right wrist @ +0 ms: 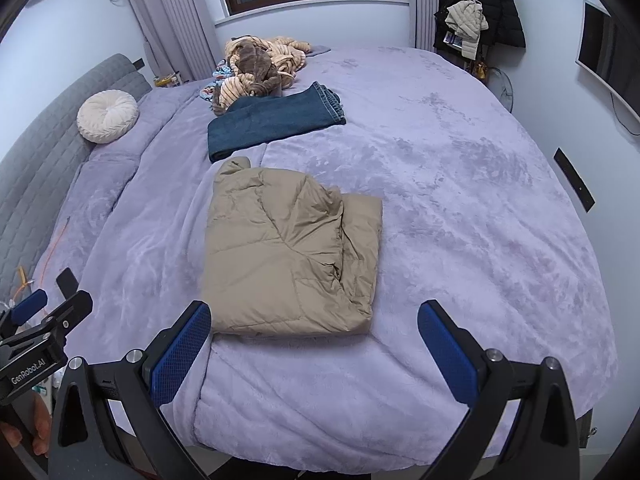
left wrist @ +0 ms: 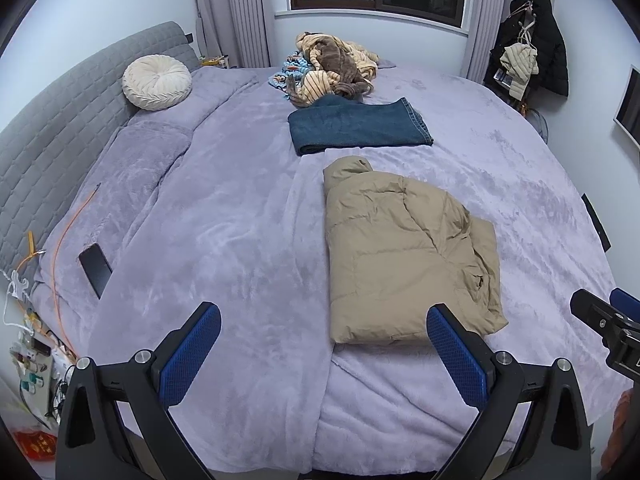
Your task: Fold large clothes
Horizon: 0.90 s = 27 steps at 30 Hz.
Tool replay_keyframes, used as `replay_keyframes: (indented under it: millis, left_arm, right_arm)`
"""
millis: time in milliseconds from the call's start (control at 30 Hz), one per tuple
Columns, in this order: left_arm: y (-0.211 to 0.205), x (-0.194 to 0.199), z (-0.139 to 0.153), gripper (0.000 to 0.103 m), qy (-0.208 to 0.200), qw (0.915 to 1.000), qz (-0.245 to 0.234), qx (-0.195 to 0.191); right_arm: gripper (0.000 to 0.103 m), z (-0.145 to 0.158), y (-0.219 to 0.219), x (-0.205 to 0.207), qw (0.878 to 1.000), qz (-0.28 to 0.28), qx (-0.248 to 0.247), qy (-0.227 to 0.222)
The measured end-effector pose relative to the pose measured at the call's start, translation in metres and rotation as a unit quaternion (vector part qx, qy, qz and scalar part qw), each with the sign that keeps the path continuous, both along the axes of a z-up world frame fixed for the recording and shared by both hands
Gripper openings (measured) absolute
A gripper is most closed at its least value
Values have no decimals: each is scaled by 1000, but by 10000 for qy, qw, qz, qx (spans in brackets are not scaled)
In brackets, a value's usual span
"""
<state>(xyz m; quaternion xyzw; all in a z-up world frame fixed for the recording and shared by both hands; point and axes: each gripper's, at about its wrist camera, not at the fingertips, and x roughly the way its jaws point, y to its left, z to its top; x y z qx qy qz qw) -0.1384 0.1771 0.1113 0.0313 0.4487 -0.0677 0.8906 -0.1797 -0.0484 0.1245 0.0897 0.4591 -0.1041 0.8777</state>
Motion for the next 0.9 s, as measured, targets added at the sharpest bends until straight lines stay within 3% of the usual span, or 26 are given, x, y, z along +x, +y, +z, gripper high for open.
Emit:
replay_keyframes:
  millis: [900]
  left_arm:
    - [-2, 3, -2, 103, 16, 10000, -51, 24]
  right_arm:
    - [103, 1, 0, 0, 10000, -4, -7, 3]
